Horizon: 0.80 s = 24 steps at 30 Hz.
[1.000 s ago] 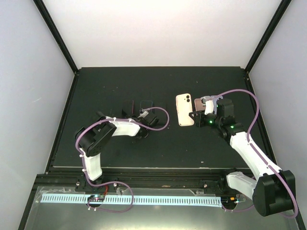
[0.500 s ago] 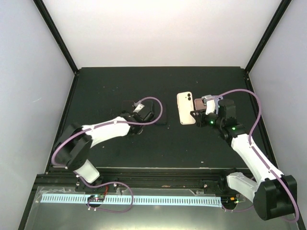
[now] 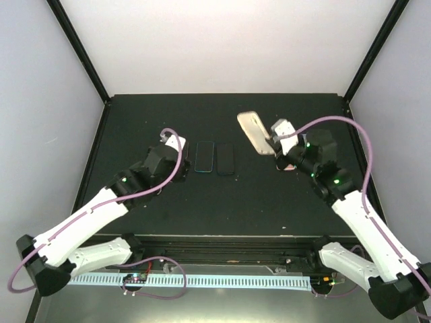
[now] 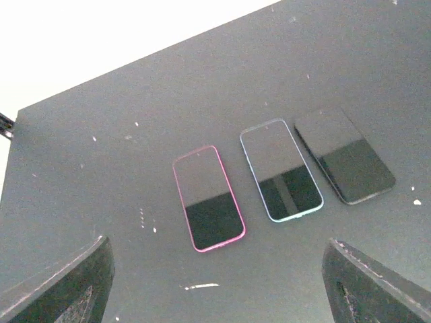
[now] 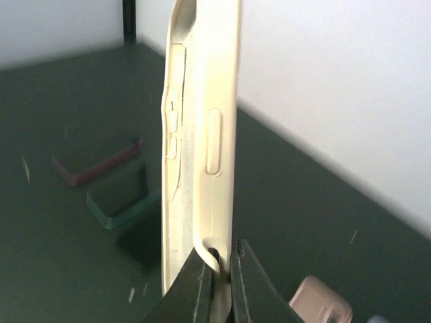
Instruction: Take the phone out of the phone case
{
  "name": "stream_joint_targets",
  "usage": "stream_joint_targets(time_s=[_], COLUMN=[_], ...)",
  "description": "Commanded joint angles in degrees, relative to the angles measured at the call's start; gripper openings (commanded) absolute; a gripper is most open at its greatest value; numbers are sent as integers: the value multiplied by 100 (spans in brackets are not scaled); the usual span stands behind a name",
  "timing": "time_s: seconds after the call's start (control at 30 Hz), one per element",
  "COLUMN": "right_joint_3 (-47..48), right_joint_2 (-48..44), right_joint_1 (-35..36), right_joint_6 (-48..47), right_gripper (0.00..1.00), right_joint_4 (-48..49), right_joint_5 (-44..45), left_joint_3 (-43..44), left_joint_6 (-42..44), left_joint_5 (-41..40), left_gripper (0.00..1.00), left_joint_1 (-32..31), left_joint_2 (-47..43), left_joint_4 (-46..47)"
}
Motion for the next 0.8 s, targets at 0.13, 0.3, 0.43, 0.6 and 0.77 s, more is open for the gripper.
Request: stream_joint_targets(time_s=[0.13,0.3,0.43,0.6,0.77], right_joint_3=[750,1116,1395,2145,2787], right_joint_2=[1699,2518,2782,3714,4858], right_joint_1=[-270,-456,-488,-807,-1428], right_joint_6=[-687,167,607,1360,1929], right_gripper=[1,1,1,1,1], right_joint_4=[462,123,-197,-1303,-2149], right_joint_5=[1746,1257,617,-256,-2015], left_joint_3=[-638,-815,-883,-941,-1007], left_joint_6=[797,789,794,729,765], left_joint_5=[-423,-336,-275,-163,-94], left_gripper=[86,87,87,86,86], left_joint_1=[202,305,390,439,445], left_joint_2=[-327,-387,-547,-727,-861], left_joint_4=[454,557,662,634,730])
